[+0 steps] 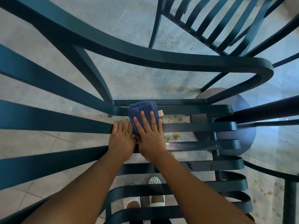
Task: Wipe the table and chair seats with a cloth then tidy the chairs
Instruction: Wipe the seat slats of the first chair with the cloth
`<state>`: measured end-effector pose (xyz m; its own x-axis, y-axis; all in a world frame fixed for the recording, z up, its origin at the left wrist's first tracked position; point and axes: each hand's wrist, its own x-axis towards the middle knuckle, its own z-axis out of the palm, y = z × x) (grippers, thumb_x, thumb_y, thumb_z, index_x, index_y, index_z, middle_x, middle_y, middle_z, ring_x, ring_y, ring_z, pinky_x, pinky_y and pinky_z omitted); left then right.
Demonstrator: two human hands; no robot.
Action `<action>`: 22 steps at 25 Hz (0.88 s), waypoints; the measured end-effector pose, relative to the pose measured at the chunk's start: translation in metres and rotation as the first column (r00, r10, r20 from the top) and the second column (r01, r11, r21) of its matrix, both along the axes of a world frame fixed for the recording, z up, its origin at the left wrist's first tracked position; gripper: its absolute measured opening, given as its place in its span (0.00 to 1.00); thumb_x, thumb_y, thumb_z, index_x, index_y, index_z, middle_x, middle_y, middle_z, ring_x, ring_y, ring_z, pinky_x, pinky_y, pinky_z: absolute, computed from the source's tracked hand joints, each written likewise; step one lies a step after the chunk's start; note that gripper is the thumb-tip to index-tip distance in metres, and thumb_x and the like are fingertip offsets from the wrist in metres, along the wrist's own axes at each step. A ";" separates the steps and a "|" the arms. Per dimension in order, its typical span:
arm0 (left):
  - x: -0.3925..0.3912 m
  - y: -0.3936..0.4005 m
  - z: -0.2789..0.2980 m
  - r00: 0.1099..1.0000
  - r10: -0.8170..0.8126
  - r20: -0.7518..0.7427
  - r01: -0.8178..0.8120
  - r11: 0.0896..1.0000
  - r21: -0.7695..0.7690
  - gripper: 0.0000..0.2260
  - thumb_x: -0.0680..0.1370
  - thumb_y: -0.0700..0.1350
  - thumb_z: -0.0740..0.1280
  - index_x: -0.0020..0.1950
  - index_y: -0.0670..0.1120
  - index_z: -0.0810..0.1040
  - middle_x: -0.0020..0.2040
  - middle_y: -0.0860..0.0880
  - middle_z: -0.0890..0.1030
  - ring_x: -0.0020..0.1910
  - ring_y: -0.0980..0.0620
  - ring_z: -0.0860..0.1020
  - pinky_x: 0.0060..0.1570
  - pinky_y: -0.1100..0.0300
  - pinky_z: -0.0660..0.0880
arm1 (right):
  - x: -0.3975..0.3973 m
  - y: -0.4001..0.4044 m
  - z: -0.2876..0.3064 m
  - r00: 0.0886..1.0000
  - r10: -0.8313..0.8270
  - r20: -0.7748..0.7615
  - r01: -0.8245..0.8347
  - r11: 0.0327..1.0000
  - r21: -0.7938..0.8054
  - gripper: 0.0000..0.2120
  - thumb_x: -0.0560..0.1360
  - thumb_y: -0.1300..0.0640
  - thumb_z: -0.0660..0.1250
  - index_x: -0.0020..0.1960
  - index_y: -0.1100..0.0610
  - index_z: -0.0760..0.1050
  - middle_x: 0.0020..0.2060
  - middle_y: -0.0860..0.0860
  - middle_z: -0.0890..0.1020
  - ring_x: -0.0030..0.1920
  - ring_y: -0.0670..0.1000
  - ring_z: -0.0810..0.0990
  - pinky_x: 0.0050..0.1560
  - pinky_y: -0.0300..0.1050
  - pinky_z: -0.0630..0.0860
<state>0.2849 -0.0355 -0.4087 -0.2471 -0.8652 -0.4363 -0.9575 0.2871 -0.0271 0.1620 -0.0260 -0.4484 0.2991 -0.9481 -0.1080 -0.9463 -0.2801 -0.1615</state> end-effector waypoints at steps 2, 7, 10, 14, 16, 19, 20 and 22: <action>0.001 0.001 0.000 0.999 -0.042 0.028 0.044 0.998 -0.054 0.24 0.82 0.52 0.51 0.73 0.40 0.58 0.70 0.41 0.65 0.69 0.42 0.62 0.72 0.49 0.50 | 0.002 0.001 -0.003 0.999 0.033 -0.017 -0.033 0.999 -0.037 0.30 0.76 0.48 0.49 0.76 0.54 0.49 0.76 0.55 0.53 0.76 0.59 0.46 0.74 0.59 0.42; -0.006 -0.007 -0.004 0.996 0.078 -0.036 -0.077 0.997 0.007 0.24 0.80 0.60 0.48 0.69 0.46 0.61 0.65 0.43 0.67 0.65 0.44 0.65 0.68 0.51 0.53 | -0.023 0.002 0.007 1.000 0.016 -0.017 -0.016 1.000 0.010 0.29 0.74 0.49 0.62 0.73 0.52 0.58 0.71 0.53 0.67 0.72 0.57 0.63 0.71 0.60 0.57; -0.009 -0.011 -0.008 0.991 0.132 -0.007 -0.132 0.991 0.018 0.26 0.78 0.65 0.46 0.70 0.51 0.59 0.65 0.43 0.66 0.64 0.43 0.64 0.67 0.49 0.54 | -0.072 -0.006 0.014 0.999 -0.016 0.032 0.016 1.000 0.022 0.25 0.76 0.46 0.61 0.71 0.49 0.60 0.68 0.52 0.68 0.71 0.56 0.61 0.73 0.59 0.50; -0.023 -0.018 -0.011 0.980 0.168 -0.106 -0.162 0.985 0.064 0.24 0.77 0.66 0.50 0.66 0.52 0.64 0.63 0.44 0.69 0.61 0.43 0.67 0.64 0.47 0.58 | -0.102 -0.005 0.020 0.990 -0.135 0.040 0.135 0.991 0.013 0.24 0.73 0.43 0.54 0.68 0.48 0.65 0.65 0.52 0.70 0.69 0.54 0.60 0.73 0.57 0.40; -0.036 -0.021 -0.014 0.978 0.105 -0.181 -0.096 0.994 0.060 0.23 0.78 0.64 0.51 0.65 0.51 0.65 0.61 0.46 0.70 0.59 0.45 0.68 0.60 0.49 0.61 | -0.090 -0.001 0.021 0.973 -0.219 0.069 0.220 0.976 0.000 0.24 0.72 0.41 0.59 0.65 0.50 0.69 0.63 0.53 0.71 0.68 0.56 0.62 0.72 0.60 0.46; -0.041 -0.021 -0.019 0.969 0.054 -0.241 -0.048 0.998 0.028 0.22 0.78 0.62 0.52 0.66 0.50 0.67 0.59 0.46 0.70 0.57 0.46 0.68 0.57 0.51 0.62 | -0.085 -0.006 0.023 0.962 -0.247 0.119 0.260 0.960 -0.106 0.24 0.69 0.37 0.66 0.59 0.50 0.75 0.62 0.53 0.67 0.65 0.55 0.62 0.65 0.58 0.63; -0.039 -0.020 -0.020 0.966 0.046 -0.254 -0.045 0.999 0.012 0.23 0.78 0.62 0.52 0.65 0.49 0.68 0.58 0.46 0.70 0.56 0.45 0.68 0.56 0.51 0.62 | -0.087 -0.009 0.023 0.970 -0.220 0.104 0.233 0.964 -0.131 0.25 0.70 0.36 0.64 0.60 0.49 0.75 0.65 0.53 0.64 0.66 0.56 0.61 0.66 0.57 0.61; -0.036 -0.018 -0.022 0.957 0.030 -0.289 -0.038 0.999 -0.021 0.25 0.77 0.63 0.51 0.64 0.48 0.70 0.56 0.44 0.70 0.54 0.44 0.68 0.55 0.49 0.63 | -0.089 -0.013 0.019 0.993 -0.117 -0.012 0.115 0.986 -0.121 0.29 0.73 0.34 0.55 0.69 0.47 0.67 0.72 0.54 0.60 0.72 0.59 0.56 0.70 0.61 0.55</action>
